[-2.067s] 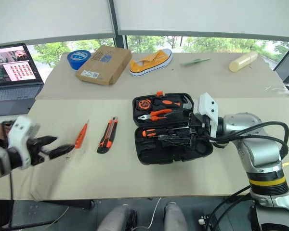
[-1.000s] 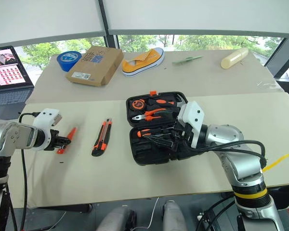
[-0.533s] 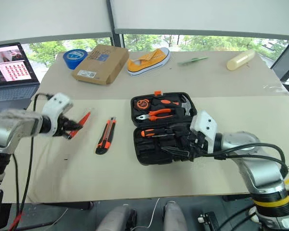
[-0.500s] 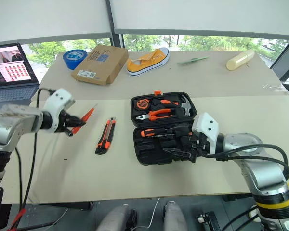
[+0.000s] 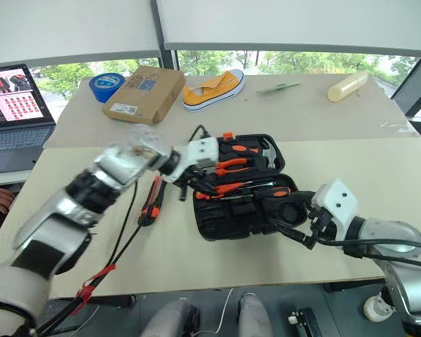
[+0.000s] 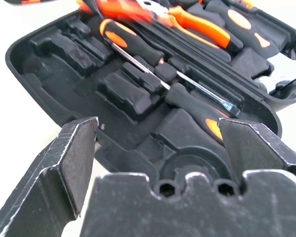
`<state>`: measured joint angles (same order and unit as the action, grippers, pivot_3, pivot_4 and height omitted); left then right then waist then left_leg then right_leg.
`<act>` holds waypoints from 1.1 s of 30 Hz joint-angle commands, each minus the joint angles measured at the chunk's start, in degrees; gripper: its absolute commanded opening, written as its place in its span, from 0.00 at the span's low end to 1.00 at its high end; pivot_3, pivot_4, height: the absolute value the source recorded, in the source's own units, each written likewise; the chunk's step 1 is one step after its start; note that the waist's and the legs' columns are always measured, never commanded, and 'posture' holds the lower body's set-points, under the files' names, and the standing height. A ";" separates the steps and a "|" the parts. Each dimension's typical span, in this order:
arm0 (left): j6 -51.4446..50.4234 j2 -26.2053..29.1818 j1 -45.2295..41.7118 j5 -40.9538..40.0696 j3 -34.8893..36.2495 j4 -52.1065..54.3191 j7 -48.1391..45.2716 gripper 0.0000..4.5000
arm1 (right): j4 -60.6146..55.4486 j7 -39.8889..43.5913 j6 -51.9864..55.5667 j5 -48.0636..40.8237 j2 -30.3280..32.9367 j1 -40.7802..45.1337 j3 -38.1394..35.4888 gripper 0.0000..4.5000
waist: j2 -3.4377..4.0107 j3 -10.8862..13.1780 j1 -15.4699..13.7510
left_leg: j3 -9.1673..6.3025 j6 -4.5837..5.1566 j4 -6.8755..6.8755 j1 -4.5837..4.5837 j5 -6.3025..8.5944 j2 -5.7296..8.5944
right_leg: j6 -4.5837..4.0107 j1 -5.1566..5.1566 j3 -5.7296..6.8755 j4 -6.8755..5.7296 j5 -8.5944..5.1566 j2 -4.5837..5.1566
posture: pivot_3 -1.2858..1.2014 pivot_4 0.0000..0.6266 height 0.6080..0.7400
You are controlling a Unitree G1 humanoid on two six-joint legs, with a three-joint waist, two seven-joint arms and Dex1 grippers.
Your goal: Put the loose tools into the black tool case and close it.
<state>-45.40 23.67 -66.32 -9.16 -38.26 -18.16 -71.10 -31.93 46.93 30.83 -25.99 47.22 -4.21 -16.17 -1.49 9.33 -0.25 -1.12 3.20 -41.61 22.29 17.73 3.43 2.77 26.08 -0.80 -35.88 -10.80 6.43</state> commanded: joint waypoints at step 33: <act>-8.46 -2.69 -0.54 9.46 -5.52 -1.02 -0.49 0.09 | 0.92 -5.90 -2.26 1.57 -4.74 3.91 1.61 1.00 | 0.03 -0.02 0.02 | 0.00 0.01 -0.07 -0.16 0.01 -0.01 | 0.04 -0.11 -0.06 -0.06 0.00 -0.01 | 0.52 0.24 0.96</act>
<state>-53.72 20.04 -67.48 -1.92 -42.66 -19.96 -72.60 -30.17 41.14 30.13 -24.31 42.61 -0.93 -13.92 -1.46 9.32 -0.23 -1.11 3.26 -41.68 22.11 17.76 3.42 2.81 25.96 -0.87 -35.94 -10.79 6.42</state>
